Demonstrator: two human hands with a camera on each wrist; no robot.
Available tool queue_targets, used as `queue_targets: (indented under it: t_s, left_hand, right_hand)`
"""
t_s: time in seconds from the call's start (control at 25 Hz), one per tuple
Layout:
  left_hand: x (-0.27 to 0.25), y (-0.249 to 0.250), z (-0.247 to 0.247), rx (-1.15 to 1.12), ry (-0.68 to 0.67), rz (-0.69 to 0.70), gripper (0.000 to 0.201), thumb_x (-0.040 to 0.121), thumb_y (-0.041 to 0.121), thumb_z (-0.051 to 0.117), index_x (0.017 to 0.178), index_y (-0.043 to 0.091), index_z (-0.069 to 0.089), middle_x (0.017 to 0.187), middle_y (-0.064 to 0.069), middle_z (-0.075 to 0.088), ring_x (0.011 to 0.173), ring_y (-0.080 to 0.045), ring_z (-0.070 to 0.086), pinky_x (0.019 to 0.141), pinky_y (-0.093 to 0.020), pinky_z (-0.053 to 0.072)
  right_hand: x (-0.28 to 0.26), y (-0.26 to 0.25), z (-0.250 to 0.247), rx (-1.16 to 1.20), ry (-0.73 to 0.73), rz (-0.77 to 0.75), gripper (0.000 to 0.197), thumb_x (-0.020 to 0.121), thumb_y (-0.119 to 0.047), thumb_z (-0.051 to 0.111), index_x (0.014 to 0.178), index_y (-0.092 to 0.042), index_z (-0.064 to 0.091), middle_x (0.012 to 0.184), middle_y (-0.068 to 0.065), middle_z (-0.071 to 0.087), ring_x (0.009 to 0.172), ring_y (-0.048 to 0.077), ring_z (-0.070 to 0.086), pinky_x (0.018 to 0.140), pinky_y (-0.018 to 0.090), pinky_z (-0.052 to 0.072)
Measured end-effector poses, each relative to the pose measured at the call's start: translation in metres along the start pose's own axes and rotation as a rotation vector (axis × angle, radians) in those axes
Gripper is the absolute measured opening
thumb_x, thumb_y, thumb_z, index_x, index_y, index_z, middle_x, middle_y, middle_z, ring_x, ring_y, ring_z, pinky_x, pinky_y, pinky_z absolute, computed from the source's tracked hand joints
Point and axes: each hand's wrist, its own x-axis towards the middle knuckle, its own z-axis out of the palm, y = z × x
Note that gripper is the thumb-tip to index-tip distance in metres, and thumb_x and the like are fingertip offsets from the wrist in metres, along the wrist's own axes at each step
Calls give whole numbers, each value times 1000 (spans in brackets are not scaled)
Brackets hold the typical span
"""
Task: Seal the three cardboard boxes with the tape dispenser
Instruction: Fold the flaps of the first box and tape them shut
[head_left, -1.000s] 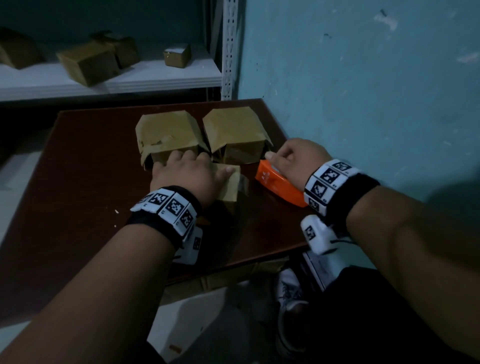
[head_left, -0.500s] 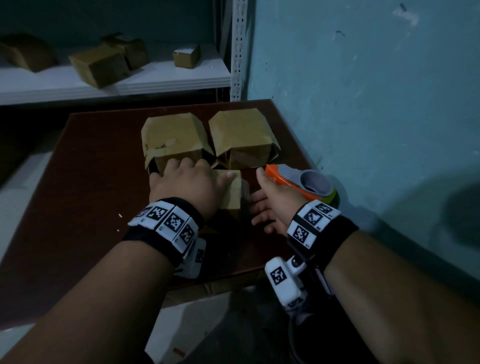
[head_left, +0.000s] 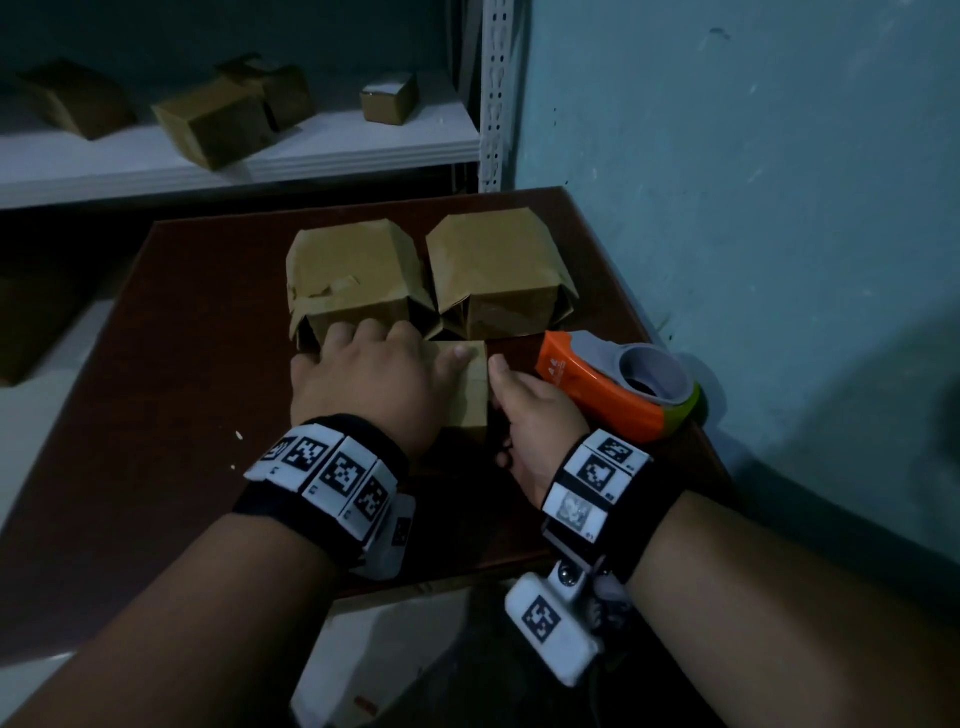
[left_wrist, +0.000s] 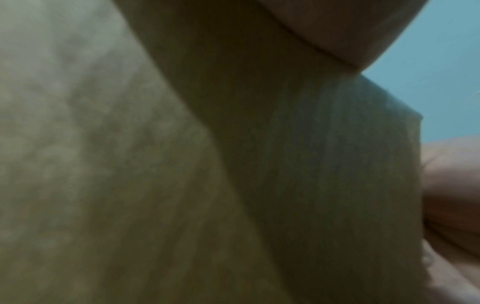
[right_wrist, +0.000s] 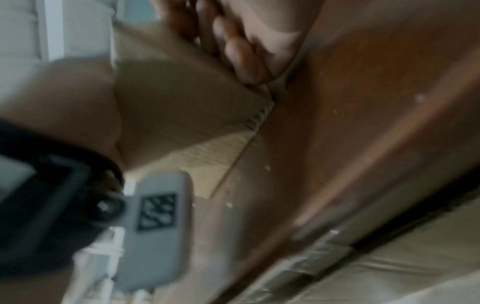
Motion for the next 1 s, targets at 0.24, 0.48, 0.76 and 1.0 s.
queue_targets:
  t_s: [0.24,0.48,0.76,1.0]
  left_hand:
    - [0,2,-1,23,-7,-16,76,96,80,11,124,25,55,128,-7,57,127,-34,47,98,-58,40]
    - [-1,2,-4,22,-16,-21,78,95,81,10,125,25,54,131,-8,57,129,-34,47,100,-58,41]
    - [0,-2,-3,-11,-33,-6,74,100,73,9,131,24,55,140,-8,56,138,-34,44,111,-58,36]
    - [-5,-20,-26,-873,86,-156,57,108,61,22,126,23,60,128,-3,62,135,-29,50,109,-39,33]
  right_hand:
    - [-7,-5,6,-144,69,-6,47,103,-67,41,89,-34,72,75,-12,74,74,9,70,76,42,60]
    - [-10,-9,12,-228,91,55,36,107,-60,38,108,-31,60,100,2,70,82,27,70,63,40,59]
    - [-19,-35,15,-52,198,-205,41,108,-49,47,143,-29,50,127,-8,64,116,8,61,101,29,46]
    - [-21,-46,33,-20,73,-31,50,107,-60,42,151,-39,50,133,-14,61,116,10,60,98,32,43]
